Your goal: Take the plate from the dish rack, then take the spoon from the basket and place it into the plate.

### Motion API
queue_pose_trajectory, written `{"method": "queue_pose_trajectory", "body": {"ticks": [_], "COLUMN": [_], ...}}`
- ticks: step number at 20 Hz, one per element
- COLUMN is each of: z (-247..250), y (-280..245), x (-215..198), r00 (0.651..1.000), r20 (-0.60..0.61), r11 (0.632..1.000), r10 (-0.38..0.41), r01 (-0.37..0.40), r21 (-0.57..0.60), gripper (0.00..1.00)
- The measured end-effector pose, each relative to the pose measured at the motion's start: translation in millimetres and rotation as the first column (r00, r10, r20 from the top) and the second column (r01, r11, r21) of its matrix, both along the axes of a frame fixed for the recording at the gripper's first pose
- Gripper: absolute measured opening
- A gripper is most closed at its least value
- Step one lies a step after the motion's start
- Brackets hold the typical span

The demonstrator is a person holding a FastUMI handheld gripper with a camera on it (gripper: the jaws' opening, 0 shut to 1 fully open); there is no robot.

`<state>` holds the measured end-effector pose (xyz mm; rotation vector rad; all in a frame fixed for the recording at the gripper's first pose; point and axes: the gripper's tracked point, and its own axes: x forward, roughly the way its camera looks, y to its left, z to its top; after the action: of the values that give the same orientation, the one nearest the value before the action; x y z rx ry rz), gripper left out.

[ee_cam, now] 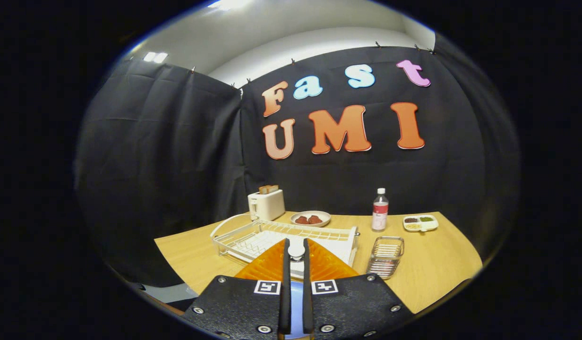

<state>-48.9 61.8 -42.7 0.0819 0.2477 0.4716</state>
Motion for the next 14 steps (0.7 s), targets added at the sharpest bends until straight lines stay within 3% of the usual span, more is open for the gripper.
{"method": "queue_pose_trajectory", "body": {"ticks": [4, 10, 14], "z": [-28.9, -23.6, -35.3], "y": [1.2, -2.3, 2.4], "x": [-6.8, -24.5, -39.9], "r00": [0.998, 0.998, 0.993], "r20": [-0.049, -0.025, -0.037], "r11": [1.0, 0.994, 0.991], "r10": [0.026, 0.063, 0.111], "r01": [-0.026, -0.061, -0.108], "r21": [0.012, 0.091, 0.084], "gripper": [0.1, 0.1, 0.1]}}
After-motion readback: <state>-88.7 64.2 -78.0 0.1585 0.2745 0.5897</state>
